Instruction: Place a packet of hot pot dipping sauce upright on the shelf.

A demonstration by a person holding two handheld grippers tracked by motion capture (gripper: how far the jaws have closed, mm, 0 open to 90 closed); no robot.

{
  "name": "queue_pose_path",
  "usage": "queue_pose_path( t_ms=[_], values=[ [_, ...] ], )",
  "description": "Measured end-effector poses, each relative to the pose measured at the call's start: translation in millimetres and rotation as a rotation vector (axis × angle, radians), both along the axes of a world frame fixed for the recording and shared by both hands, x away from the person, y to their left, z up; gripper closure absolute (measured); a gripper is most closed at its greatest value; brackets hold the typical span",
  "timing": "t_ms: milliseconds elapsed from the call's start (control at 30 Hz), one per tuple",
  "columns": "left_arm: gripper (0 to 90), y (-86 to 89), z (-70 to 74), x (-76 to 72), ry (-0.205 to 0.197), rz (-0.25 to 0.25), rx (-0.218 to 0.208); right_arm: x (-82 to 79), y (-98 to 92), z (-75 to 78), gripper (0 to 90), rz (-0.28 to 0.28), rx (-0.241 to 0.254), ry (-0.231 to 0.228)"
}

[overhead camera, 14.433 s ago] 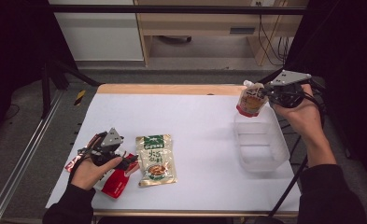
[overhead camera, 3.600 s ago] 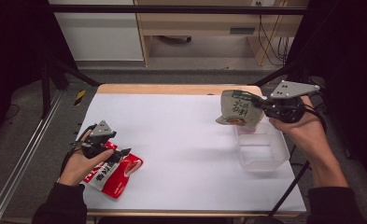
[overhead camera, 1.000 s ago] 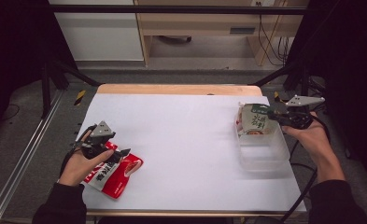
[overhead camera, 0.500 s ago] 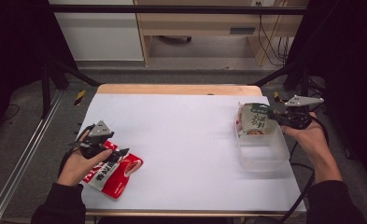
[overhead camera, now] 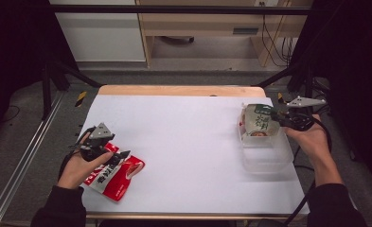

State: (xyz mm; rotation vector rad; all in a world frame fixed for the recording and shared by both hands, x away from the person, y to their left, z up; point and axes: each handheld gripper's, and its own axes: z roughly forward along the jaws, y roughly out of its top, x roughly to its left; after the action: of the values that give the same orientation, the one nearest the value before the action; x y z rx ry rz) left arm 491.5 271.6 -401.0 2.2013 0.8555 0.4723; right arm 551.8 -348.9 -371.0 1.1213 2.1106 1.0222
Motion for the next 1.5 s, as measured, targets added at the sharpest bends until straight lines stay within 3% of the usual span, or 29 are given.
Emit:
queue_pose_path(
  t_ms=[233,400,633,767,1067,1300,1500],
  values=[
    [9.7,2.0,-1.0,-2.4,-0.014,0.020,0.017,-17.2,6.9,11.3,38.3,-0.046,-0.028,-0.055],
    [9.1,5.2,-2.3,-6.2,-0.028,0.046,0.025,-31.6,17.6,24.7,21.3,-0.052,-0.047,-0.103],
    [7.0,21.3,-5.5,-17.2,-0.044,0.104,0.023,-55.4,47.3,43.5,12.2,-0.015,-0.054,-0.188],
    [6.7,34.7,-8.4,-26.4,-0.043,0.130,0.031,-68.5,70.2,48.2,10.5,0.022,-0.033,-0.207],
    [6.5,62.9,-13.4,-51.3,-0.064,0.201,0.016,-86.0,118.9,31.1,11.6,0.079,0.009,-0.164],
    [6.4,81.9,-15.0,-58.4,-0.084,0.270,-0.007,-91.6,156.4,9.4,11.5,0.115,0.007,-0.108],
    [6.4,98.9,-18.6,-64.5,-0.092,0.303,-0.025,-96.6,197.6,-13.4,11.9,0.183,0.010,-0.068]
  ],
)
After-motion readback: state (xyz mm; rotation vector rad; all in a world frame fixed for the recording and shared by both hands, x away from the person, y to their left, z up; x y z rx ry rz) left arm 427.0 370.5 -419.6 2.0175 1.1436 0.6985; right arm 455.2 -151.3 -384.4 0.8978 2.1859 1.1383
